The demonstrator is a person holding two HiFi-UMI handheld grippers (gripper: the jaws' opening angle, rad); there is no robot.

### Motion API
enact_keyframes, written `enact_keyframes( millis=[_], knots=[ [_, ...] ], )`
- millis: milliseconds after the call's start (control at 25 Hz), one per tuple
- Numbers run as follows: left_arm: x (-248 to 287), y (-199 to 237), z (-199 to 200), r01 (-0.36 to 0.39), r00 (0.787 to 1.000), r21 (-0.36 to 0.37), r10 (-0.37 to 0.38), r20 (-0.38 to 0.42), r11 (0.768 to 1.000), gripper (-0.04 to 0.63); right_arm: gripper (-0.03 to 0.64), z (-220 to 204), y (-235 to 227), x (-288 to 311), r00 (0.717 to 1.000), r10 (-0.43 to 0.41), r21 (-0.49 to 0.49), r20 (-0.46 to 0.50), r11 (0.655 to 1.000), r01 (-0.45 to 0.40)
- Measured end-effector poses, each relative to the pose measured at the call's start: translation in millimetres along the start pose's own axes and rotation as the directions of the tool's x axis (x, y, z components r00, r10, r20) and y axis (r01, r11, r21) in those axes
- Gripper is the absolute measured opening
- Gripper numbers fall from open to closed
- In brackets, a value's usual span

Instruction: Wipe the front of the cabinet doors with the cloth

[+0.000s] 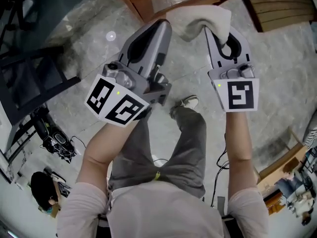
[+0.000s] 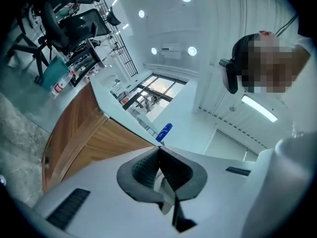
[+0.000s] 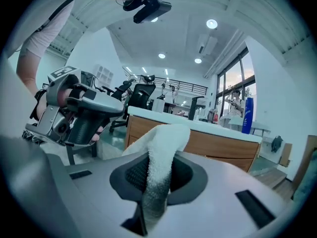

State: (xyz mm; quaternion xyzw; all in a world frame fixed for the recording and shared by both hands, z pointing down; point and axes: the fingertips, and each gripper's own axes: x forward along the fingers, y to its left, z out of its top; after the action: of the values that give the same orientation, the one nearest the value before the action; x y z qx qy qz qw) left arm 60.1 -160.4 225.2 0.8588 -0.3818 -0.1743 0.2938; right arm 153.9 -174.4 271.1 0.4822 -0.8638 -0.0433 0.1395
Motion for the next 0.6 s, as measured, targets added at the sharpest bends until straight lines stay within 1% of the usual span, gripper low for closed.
enact_keyframes(
  millis=[200,320,480,600],
  knots=[
    [-14,-33,57,-0.043,0.999,-0.026,0.043,0.007,0.999,0.017,0.071,76,8,-18,1.000,0.007,0.007,0.023,1.000,-0.007],
    [-17,-57,87,-0.058,0.998,-0.026,0.058,0.013,0.998,0.017,0.071,110,14,-27,1.000,0.024,0.000,0.018,1.000,-0.024],
    [-31,-83,128,-0.080,0.997,-0.028,0.080,0.022,0.996,0.017,0.071,146,30,-42,0.998,0.058,-0.035,-0.022,0.998,-0.059],
    [-41,-91,165,-0.090,0.995,-0.042,0.092,0.029,0.995,0.017,0.071,176,44,-41,0.995,0.083,-0.060,-0.057,0.994,-0.086]
  ],
)
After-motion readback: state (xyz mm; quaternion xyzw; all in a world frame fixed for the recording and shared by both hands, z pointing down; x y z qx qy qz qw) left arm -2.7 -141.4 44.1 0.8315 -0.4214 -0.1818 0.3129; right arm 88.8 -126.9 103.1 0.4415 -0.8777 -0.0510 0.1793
